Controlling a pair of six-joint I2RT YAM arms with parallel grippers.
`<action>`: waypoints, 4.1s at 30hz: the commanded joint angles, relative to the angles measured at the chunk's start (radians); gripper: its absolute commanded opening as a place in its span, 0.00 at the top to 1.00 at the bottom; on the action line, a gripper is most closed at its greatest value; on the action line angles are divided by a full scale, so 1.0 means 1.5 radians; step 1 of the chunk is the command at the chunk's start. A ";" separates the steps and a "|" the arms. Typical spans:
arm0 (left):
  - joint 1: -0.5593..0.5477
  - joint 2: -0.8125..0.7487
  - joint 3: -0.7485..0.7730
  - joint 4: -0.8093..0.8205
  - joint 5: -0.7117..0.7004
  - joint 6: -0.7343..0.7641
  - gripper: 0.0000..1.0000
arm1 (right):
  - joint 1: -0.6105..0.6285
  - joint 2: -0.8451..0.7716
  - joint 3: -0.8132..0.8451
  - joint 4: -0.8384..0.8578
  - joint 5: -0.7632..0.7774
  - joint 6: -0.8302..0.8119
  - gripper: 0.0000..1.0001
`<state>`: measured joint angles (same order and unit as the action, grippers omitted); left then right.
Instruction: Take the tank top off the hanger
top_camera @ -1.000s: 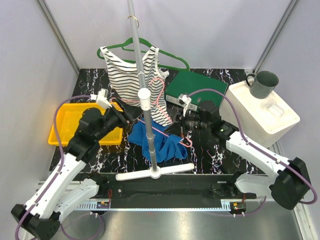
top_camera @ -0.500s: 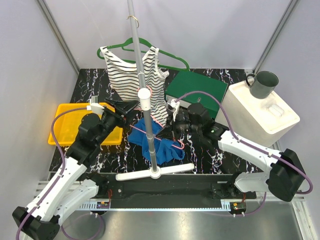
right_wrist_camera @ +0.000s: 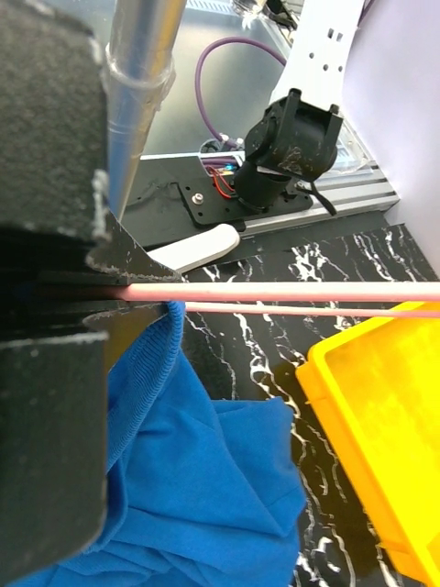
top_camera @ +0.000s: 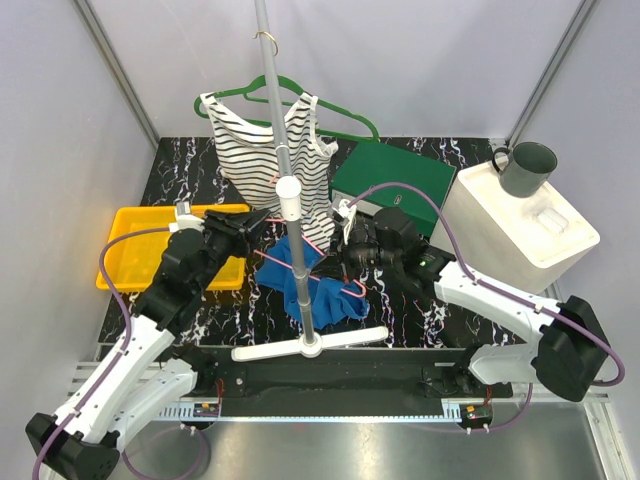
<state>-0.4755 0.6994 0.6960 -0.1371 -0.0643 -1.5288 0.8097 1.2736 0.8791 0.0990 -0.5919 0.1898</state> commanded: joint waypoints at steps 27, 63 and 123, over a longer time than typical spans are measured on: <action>0.002 -0.045 -0.001 0.135 -0.059 0.051 1.00 | 0.011 -0.111 -0.077 -0.029 0.166 -0.011 0.12; 0.002 -0.278 -0.035 -0.106 0.023 0.394 0.04 | 0.010 -0.363 -0.111 -0.166 0.218 0.008 1.00; -0.164 0.071 -0.127 -0.049 0.069 0.456 0.01 | 0.010 -0.467 -0.052 -0.400 0.651 0.312 0.00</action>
<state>-0.6197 0.6941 0.4477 -0.2768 0.2134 -0.8364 0.8253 0.6586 0.8745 -0.4774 0.1715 0.4591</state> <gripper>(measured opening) 0.987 0.994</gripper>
